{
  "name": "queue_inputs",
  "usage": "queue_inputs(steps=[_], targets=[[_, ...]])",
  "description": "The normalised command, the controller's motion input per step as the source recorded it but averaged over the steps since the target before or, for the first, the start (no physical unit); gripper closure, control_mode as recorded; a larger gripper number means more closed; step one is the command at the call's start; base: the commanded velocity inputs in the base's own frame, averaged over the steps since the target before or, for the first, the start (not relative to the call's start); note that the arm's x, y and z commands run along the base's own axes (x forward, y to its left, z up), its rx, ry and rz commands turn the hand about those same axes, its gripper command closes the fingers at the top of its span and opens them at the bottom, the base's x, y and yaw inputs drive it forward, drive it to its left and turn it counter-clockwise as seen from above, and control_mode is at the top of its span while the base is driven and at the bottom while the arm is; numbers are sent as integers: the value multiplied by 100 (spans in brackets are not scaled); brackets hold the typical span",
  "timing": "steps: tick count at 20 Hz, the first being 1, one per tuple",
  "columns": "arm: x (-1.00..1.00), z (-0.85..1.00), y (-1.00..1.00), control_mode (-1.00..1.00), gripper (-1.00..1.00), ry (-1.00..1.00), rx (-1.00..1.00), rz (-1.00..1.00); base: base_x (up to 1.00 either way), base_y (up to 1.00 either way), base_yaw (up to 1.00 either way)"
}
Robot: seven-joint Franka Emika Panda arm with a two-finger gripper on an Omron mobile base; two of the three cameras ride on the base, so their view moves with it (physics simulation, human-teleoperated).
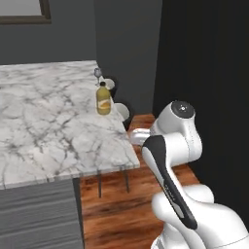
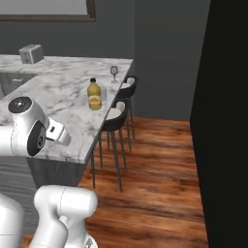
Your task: There is a wine glass and glass cup on the dining counter. Place the wine bottle next to the wine glass and the juice bottle next to the glass cup.
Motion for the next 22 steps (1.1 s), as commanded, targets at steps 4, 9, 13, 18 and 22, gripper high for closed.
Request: queue_inputs(steps=[4, 9, 13, 18, 22], targets=[[0, 0, 0, 100, -100, 0, 0, 0, -41, 0, 63], [0, 0, 0, 100, -100, 0, 0, 0, -28, -2, 89], [0, 0, 0, 100, -100, 0, 0, 0, -22, -3, 95], [0, 0, 0, 100, -100, 0, 0, 0, -17, -1, 94], [0, 0, 0, 100, -100, 0, 0, 0, -11, -1, 94]])
